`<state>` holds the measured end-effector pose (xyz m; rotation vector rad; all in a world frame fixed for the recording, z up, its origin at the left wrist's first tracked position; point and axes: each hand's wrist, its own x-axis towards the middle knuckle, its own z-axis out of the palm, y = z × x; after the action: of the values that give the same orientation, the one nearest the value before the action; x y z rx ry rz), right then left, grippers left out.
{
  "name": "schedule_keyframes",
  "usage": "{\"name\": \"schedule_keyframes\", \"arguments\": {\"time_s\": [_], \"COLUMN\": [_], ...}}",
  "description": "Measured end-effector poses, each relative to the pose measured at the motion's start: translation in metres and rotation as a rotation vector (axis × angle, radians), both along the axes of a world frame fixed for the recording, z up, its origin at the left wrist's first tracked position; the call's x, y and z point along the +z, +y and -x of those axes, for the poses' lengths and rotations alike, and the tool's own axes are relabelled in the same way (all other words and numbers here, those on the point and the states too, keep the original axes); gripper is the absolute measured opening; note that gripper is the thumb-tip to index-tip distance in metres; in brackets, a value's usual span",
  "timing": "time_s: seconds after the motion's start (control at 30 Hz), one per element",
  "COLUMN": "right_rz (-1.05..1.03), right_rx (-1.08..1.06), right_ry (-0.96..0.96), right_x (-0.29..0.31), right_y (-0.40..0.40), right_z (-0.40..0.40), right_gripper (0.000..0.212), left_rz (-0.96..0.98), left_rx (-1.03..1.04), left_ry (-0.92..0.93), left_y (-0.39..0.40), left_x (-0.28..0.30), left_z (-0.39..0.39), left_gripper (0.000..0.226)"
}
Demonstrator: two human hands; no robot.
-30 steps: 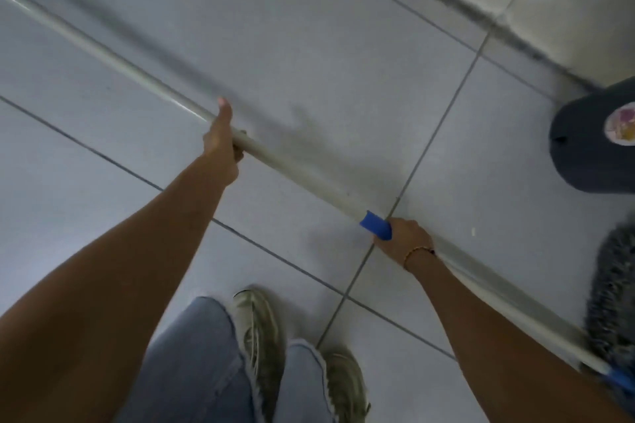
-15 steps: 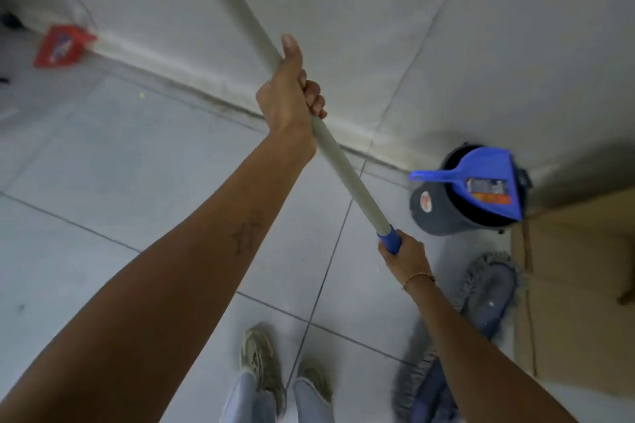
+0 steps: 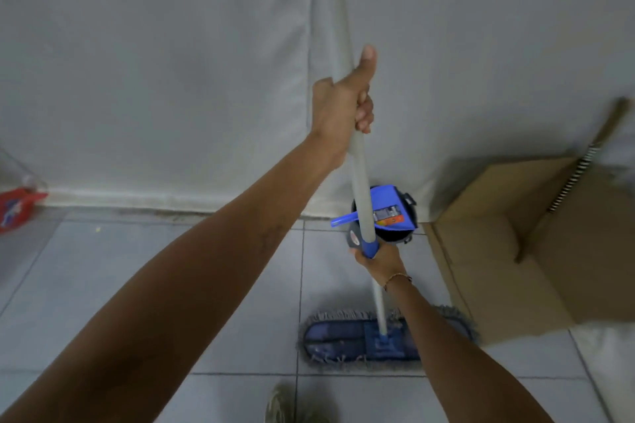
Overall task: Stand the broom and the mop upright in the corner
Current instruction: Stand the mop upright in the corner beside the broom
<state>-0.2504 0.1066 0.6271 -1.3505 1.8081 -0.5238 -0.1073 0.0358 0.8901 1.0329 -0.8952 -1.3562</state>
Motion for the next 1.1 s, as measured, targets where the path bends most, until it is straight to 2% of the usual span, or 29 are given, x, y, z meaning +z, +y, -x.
{"name": "schedule_keyframes", "arguments": {"time_s": [0.07,0.13,0.37,0.5,0.73,0.9,1.1], "right_rz": [0.019,0.035,0.032,0.038,0.025,0.043,0.050], "right_rx": [-0.052,-0.109,-0.299,-0.380,-0.432,-0.474,-0.452], "right_ry": [-0.001,-0.003,-0.017,0.008,-0.005,-0.020,-0.012], "right_x": [0.019,0.034,0.059,0.063,0.056,0.051,0.057], "right_y": [0.011,0.022,0.039,0.046,0.040,0.027,-0.006], "right_z": [0.013,0.030,0.096,0.158,0.284,0.372,0.439], "right_gripper": [0.034,0.042,0.029,0.036,0.042,0.038,0.035], "left_rz": [0.037,0.071,0.160,0.187,0.239,0.231,0.259], "left_rx": [-0.074,-0.190,-0.391,-0.487,-0.551,-0.561,-0.520], "left_ry": [-0.029,-0.051,-0.065,-0.070,-0.098,-0.120,-0.173], "left_y": [0.009,0.022,0.035,0.037,0.021,0.012,-0.012], "left_x": [0.015,0.031,0.062,0.069,0.061,0.060,0.063], "left_z": [0.026,0.053,0.138,0.204,0.333,0.427,0.497], "left_gripper": [0.053,0.052,0.052,0.051,0.048,0.048,0.047]}}
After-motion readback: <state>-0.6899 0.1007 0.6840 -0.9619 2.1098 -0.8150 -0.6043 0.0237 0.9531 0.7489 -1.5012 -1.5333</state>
